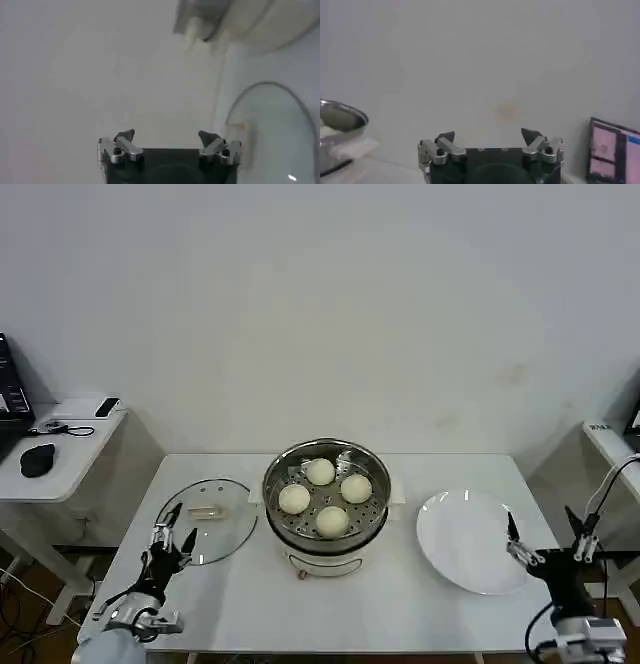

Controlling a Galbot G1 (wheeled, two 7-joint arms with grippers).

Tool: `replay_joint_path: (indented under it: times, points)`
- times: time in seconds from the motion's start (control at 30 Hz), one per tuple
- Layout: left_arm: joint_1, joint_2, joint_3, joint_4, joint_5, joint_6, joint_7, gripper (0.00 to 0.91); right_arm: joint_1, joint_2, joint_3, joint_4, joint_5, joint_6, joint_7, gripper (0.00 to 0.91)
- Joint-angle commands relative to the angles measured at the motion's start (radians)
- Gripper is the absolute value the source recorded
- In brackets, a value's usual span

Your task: Take steamed baozi put them in steamer then cover it.

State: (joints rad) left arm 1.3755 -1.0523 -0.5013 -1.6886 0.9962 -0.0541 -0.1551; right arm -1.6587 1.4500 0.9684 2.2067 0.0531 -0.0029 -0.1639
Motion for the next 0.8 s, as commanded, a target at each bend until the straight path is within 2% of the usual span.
replay_joint_path:
  times: [0.03,0.8]
  points:
    - [-0.191,0.015,0.123,0.19,0.123,0.025,0.037,0.907,-0.118,0.014,0.057,0.069,0.053,-0.011,0.012,0.907]
    - [-0.39,-0.007,0.202,0.408,0.129,0.028,0.021,0.907,-0.138,0.045,0.04,0.046,-0.006,0.008,0.01,0.907]
